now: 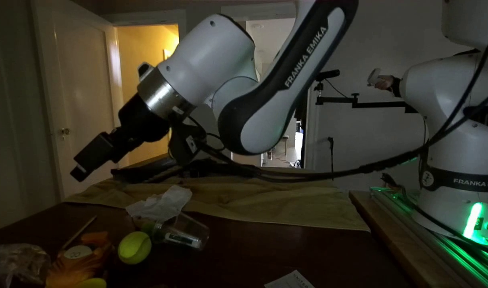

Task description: Put the marker inside the clear cup

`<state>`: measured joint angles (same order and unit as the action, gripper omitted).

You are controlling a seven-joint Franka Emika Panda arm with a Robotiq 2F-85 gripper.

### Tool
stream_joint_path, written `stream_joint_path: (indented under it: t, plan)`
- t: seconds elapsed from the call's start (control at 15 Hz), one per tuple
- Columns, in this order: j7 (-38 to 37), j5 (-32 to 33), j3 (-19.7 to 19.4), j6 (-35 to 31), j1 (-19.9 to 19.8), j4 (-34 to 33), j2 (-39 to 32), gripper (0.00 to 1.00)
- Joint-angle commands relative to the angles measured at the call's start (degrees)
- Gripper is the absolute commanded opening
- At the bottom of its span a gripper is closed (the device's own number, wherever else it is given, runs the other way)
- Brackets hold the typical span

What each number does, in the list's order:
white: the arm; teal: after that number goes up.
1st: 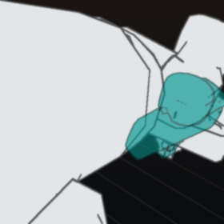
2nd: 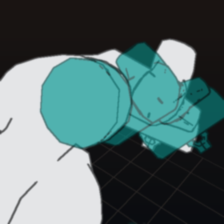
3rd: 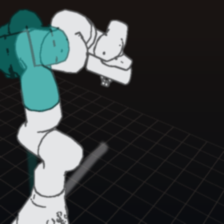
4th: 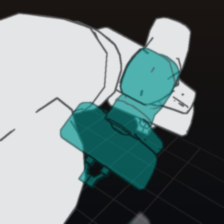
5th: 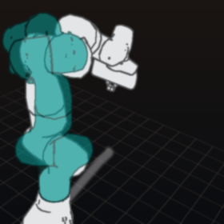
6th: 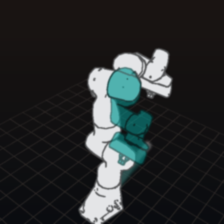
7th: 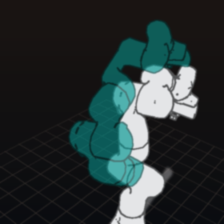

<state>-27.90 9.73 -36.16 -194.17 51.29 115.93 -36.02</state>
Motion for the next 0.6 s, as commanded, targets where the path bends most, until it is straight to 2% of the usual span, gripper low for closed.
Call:
stream_joint_path:
  t: [0.0, 0.07, 0.2, 0.27, 0.4, 0.47, 0.53]
  plan:
    - [-5.02, 13.46, 15.50, 5.48, -15.78, 2.35, 10.69, 1.00]
    - [-7.18, 16.59, 19.87, 6.58, -20.14, 2.87, 11.82, 1.00]
    - [-7.00, 15.85, 28.84, 8.19, -27.64, 3.77, 11.95, 1.00]
    - [2.96, 4.46, 33.37, 8.89, -29.89, 4.60, 11.25, 1.00]
    - [6.52, -0.87, 41.76, 12.14, -36.21, 2.62, 9.06, 1.00]
    - [5.81, -0.05, 46.61, 14.74, -40.53, 0.96, 8.05, 1.00]
    - [10.88, -5.33, 51.04, 17.29, -43.70, -0.56, 6.50, 1.00]
